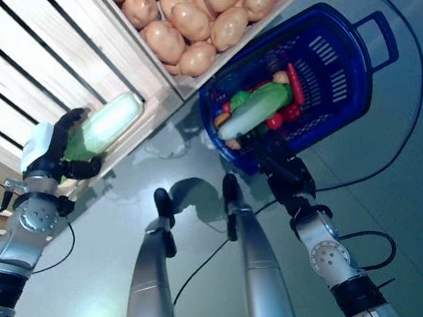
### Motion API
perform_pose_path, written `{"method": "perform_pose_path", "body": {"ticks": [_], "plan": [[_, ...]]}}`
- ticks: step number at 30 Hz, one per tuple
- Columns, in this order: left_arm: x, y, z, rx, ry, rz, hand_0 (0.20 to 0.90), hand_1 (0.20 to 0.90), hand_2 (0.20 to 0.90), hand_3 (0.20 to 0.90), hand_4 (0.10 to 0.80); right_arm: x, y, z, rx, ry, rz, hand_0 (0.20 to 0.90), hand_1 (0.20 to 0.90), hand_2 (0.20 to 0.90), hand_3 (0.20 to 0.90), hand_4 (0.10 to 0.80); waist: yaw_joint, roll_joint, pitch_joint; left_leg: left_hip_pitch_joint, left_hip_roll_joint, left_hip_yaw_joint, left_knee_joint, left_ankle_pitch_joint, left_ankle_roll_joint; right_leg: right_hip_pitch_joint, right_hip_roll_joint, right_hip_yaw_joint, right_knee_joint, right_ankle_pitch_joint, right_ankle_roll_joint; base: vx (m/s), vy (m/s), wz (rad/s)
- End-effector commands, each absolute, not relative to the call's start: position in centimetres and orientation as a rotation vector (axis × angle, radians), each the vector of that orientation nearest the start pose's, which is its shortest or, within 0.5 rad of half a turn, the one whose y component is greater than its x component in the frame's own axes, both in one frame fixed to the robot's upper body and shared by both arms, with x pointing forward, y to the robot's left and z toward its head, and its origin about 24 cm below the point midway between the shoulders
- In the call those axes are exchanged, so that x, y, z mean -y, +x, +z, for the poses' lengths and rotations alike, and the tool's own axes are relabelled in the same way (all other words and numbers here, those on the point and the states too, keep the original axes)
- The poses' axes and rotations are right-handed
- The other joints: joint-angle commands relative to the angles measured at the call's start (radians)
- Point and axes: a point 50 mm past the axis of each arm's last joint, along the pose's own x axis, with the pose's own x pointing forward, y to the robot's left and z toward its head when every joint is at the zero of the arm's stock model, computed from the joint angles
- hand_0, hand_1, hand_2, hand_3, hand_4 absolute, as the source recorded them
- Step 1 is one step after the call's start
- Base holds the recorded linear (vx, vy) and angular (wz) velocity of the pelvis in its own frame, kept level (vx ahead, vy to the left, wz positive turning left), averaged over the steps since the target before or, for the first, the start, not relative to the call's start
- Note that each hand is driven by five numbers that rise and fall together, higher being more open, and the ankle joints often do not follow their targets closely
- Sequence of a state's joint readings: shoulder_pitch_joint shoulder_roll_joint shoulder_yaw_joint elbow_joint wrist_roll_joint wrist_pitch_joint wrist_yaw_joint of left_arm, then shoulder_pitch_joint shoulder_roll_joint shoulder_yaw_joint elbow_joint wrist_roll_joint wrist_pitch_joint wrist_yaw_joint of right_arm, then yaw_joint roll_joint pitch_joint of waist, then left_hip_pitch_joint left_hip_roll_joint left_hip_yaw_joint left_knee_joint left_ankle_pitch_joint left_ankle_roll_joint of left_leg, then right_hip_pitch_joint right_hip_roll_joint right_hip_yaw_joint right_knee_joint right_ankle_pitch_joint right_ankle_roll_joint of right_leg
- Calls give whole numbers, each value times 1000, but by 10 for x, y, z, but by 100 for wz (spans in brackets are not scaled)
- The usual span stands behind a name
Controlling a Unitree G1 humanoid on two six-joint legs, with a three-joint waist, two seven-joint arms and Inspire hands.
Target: Put vegetables into the basket
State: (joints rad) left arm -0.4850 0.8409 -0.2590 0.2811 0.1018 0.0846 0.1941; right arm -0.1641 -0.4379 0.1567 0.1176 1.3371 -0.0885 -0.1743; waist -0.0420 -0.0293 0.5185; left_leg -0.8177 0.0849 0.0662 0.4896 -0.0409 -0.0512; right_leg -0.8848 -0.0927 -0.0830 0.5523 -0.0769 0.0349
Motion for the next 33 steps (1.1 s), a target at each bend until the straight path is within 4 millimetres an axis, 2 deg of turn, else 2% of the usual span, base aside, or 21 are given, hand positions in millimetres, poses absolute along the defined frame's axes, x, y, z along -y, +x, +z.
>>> {"method": "perform_pose_path", "body": {"ticks": [1,7,16,22,23,24,25,26,27,28,29,30,31,32,33], "plan": [[-270,327,171,191,939,170,900,900,900,900,800,207,282,88,47,823,-6,900,900,900,900,800,-22,11,1,-15,-14,21,-25,29,7,60,1,-9,13,-28,9,0,0,0],[-286,326,168,180,980,346,900,900,900,900,800,208,282,86,42,827,-9,900,900,900,900,800,-22,6,1,-23,-10,16,-9,23,9,53,-2,-10,25,-34,7,0,0,0],[-307,325,170,195,1146,628,900,900,900,900,800,202,286,88,34,837,5,900,900,900,900,800,-25,-13,1,-36,-4,7,11,17,5,39,0,-11,42,-37,5,0,0,0],[-311,328,169,196,1176,716,900,900,900,900,800,199,290,89,26,834,12,900,900,900,900,800,-28,-19,1,-36,-1,5,18,17,-1,40,0,-8,49,-38,7,-10,0,-2],[-311,329,173,206,1165,736,900,900,900,900,800,198,292,93,37,835,15,900,900,900,900,800,-28,-19,1,-61,2,11,8,50,4,15,-1,-12,37,-8,0,0,0,0],[-311,329,169,197,1178,744,900,900,900,900,800,197,292,90,25,835,9,900,900,900,900,800,-28,-21,1,-37,0,4,19,18,-2,39,-1,-8,49,-36,7,-84,-8,-3],[-312,330,172,206,1181,765,900,900,900,900,800,196,294,94,36,835,16,900,900,900,900,800,-27,-21,1,-61,2,9,7,51,3,13,0,-12,38,-7,1,87,-10,-2],[-312,330,167,192,1188,767,900,900,900,900,800,196,293,90,24,834,10,900,900,900,900,800,-27,-22,1,-37,0,3,18,19,-4,37,-1,-8,49,-36,7,0,0,0],[-312,331,168,193,1203,776,860,860,860,860,773,196,294,91,27,834,12,900,900,900,900,800,-28,-22,1,-40,0,2,16,23,-4,32,0,-7,49,-32,8,78,-4,-1],[-313,331,168,192,1210,783,695,695,695,695,664,195,295,92,27,834,13,900,900,900,900,800,-28,-22,1,-41,0,2,16,23,-4,30,0,-7,51,-32,8,0,0,0],[-313,331,167,189,1209,790,578,578,578,578,585,194,295,92,25,835,12,900,900,900,900,800,-28,-22,1,-41,0,1,17,24,-5,29,1,-6,54,-32,9,-85,-2,-3],[-313,332,171,198,1206,798,488,488,488,488,525,193,297,96,34,836,17,900,900,900,900,800,-28,-22,1,-64,2,6,7,54,0,6,1,-9,43,-5,3,-83,-7,-4],[-312,333,171,200,1206,800,439,439,439,439,493,193,298,96,33,836,17,900,900,900,900,800,-28,-22,1,-65,2,6,7,55,-1,5,1,-9,42,-4,3,-84,-10,-3],[-311,333,171,205,1205,806,338,338,338,338,425,192,299,97,32,835,17,900,900,900,900,800,-28,-21,1,-65,2,5,6,56,-2,6,1,-8,41,-3,3,0,0,0],[-311,334,171,206,1204,809,300,300,300,300,400,192,299,98,34,835,18,900,900,900,900,800,-27,-21,1,-64,2,5,5,56,-3,8,0,-8,39,-3,3,0,0,0]]}}
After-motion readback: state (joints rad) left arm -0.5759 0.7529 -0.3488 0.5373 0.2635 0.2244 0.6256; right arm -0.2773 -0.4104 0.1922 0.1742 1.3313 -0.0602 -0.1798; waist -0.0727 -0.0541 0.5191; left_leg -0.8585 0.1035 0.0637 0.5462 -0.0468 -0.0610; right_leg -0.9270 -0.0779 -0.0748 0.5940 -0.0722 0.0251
